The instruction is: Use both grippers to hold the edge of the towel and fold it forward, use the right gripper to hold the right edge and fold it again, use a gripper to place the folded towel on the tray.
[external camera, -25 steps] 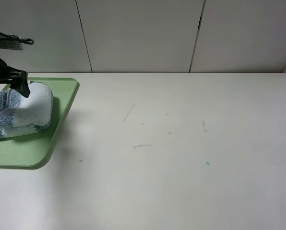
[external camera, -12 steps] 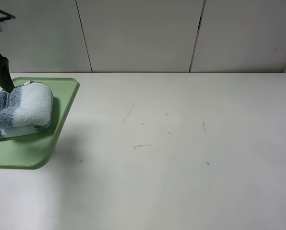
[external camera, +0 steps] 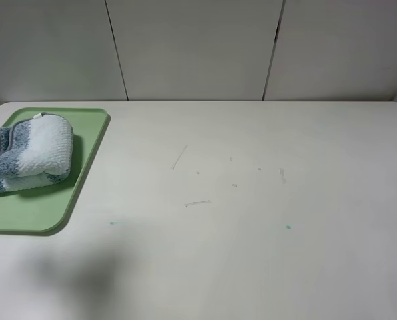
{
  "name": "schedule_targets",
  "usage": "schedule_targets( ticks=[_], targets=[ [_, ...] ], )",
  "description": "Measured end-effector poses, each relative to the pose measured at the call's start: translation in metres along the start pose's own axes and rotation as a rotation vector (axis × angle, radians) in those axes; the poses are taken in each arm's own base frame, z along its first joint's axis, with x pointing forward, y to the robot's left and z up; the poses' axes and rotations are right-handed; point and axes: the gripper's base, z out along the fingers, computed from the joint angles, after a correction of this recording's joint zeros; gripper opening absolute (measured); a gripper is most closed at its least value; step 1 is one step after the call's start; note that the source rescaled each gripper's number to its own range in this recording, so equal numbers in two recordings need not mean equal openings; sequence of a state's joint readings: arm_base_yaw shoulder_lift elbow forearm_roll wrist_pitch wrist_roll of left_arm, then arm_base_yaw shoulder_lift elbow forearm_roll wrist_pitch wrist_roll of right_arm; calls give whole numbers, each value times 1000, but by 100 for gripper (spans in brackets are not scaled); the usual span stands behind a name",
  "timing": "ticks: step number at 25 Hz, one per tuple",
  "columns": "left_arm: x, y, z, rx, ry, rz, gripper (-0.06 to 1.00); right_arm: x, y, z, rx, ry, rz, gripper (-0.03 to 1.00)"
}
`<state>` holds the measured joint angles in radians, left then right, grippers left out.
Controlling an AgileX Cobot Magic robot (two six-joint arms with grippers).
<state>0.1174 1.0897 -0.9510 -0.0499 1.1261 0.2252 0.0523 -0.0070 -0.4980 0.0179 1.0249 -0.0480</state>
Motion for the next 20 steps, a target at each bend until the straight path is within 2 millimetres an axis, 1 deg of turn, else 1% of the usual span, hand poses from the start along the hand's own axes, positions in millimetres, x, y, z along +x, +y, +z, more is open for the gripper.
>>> schedule_targets(
  ticks=[5, 9, 10, 12, 14, 17, 20],
  targets=[
    [45, -14, -27, 8, -101, 68, 100, 0, 0, 0, 0, 0, 0, 100],
    [74, -25, -49, 15, -252, 78, 100, 0, 0, 0, 0, 0, 0, 100],
    [85, -28, -55, 8, -301, 81, 100, 0, 0, 0, 0, 0, 0, 100],
    [103, -32, -61, -7, -370, 87, 100, 0, 0, 0, 0, 0, 0, 100],
    [120, -36, -63, -21, -428, 92, 100, 0, 0, 0, 0, 0, 0, 100],
    [144, -41, -60, -37, -503, 97, 100, 0, 0, 0, 0, 0, 0, 100],
    [161, -45, -53, -46, -585, 90, 100, 0, 0, 0, 0, 0, 0, 100]
  ],
)
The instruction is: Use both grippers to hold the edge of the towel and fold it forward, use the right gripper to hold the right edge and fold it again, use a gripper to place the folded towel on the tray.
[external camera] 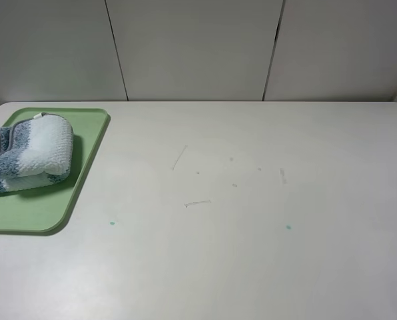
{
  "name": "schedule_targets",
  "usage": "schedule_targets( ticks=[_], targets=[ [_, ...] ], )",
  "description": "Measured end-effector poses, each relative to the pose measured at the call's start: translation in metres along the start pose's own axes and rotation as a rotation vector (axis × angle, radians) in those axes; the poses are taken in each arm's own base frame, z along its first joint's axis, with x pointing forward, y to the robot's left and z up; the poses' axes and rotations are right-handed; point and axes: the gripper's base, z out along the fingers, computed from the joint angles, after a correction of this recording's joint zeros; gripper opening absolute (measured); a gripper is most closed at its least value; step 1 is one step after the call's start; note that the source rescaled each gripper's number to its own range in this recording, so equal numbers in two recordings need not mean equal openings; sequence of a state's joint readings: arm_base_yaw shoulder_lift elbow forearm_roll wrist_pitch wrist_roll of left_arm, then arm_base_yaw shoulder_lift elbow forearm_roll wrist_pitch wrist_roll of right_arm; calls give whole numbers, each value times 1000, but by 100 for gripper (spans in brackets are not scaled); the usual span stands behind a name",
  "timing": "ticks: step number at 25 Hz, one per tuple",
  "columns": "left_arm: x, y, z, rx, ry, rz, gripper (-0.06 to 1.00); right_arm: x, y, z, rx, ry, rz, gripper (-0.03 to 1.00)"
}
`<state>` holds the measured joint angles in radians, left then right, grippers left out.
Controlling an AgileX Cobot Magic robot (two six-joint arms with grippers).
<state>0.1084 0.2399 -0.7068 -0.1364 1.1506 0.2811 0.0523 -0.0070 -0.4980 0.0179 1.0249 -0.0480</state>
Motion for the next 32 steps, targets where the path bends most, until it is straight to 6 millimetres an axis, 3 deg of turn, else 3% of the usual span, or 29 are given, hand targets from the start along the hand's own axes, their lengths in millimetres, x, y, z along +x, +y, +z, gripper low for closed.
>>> schedule_targets(
  ticks=[10, 32],
  targets=[
    [48, -6, 21, 38, -108, 7, 100, 0, 0, 0, 0, 0, 0, 100],
    [50, -7, 19, 35, -129, 9, 100, 0, 0, 0, 0, 0, 0, 100]
  ],
)
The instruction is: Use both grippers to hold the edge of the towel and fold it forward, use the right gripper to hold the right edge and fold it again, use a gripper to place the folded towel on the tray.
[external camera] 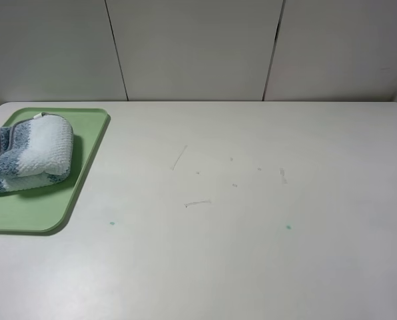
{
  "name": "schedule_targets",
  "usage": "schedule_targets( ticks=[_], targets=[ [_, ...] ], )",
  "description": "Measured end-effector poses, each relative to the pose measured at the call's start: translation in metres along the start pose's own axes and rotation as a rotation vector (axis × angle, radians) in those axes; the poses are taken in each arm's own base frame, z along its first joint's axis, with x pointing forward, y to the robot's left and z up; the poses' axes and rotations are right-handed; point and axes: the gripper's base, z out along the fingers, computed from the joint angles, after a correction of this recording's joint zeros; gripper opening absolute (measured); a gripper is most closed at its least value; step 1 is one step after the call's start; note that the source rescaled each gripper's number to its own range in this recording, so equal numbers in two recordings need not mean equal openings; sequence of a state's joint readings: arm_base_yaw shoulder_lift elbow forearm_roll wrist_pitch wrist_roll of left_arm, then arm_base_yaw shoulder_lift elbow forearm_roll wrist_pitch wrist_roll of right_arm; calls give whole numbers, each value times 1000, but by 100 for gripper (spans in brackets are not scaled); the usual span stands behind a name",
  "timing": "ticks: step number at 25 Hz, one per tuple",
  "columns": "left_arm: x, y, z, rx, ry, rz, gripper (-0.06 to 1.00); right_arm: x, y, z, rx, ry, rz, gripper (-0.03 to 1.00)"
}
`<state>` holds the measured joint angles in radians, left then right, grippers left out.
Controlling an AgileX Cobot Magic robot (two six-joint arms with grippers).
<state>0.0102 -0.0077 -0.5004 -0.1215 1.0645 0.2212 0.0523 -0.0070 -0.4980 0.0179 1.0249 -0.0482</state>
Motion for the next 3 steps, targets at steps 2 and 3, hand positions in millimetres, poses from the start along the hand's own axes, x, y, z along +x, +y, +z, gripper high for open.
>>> schedule_targets(
  ticks=[2, 3],
  targets=[
    [0, 0, 0, 0, 0, 0, 100, 0, 0, 0, 0, 0, 0, 100],
    [0, 0, 0, 0, 0, 0, 100, 0, 0, 0, 0, 0, 0, 100]
  ],
)
